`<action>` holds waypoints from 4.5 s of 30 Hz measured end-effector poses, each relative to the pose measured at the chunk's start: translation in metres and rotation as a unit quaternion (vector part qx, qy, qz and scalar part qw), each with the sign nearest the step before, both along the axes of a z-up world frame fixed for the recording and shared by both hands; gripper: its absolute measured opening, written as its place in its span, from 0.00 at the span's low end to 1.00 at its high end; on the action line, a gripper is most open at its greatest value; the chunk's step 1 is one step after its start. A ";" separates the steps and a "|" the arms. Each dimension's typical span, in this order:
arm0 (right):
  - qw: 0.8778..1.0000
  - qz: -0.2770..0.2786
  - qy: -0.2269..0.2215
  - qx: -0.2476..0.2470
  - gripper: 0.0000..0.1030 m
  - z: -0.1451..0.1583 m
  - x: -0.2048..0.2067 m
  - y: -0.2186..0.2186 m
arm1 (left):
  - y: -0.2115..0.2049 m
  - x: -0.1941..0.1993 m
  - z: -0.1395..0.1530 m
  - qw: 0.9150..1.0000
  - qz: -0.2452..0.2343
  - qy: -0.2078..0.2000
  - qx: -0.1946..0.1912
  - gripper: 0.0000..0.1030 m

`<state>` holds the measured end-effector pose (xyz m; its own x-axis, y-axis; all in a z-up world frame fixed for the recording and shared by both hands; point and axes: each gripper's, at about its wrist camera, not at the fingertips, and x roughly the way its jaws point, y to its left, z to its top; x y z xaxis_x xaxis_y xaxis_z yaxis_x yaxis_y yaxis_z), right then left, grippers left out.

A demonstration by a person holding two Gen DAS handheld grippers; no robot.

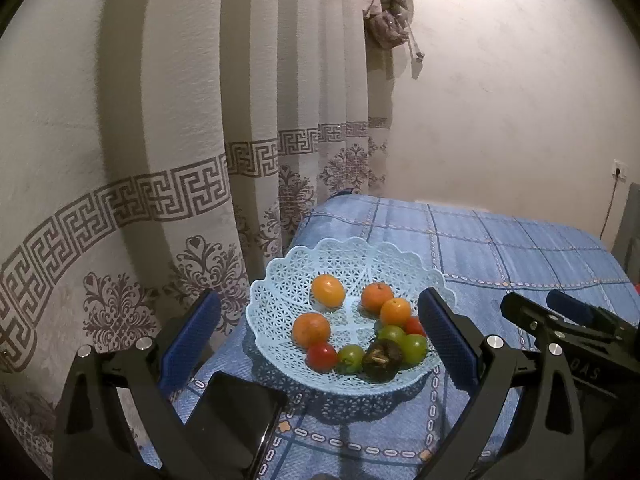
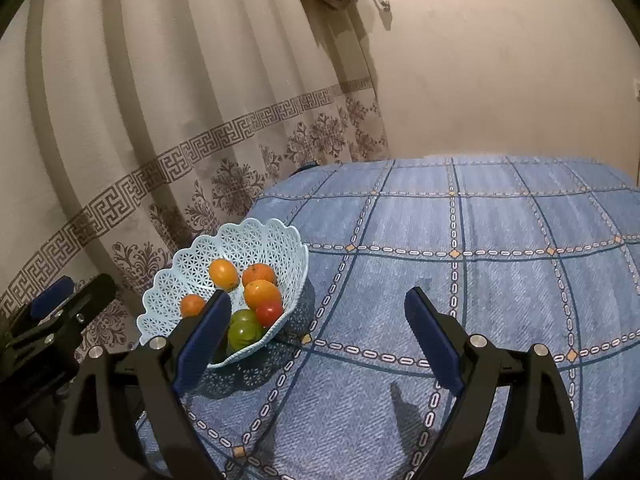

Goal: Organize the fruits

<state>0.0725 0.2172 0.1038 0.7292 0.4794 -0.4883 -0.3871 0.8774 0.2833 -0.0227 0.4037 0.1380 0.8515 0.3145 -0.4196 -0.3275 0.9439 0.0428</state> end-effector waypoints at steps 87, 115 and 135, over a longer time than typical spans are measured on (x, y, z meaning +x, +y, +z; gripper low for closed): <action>0.989 0.071 -0.021 -0.125 0.95 -0.012 -0.026 0.041 | 0.011 0.011 -0.026 0.997 0.030 0.062 0.022 0.97; 0.990 0.071 -0.019 -0.124 0.95 -0.011 -0.026 0.039 | 0.010 0.011 -0.026 0.997 0.030 0.061 0.026 0.97; 0.990 0.079 -0.016 -0.116 0.95 -0.012 -0.026 0.039 | 0.011 0.011 -0.025 0.997 0.028 0.061 0.027 0.97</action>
<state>0.0463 0.2564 0.0917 0.6702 0.4672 -0.5767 -0.5310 0.8447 0.0674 -0.0118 0.4143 0.1130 0.7756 0.3855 -0.4997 -0.3694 0.9193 0.1359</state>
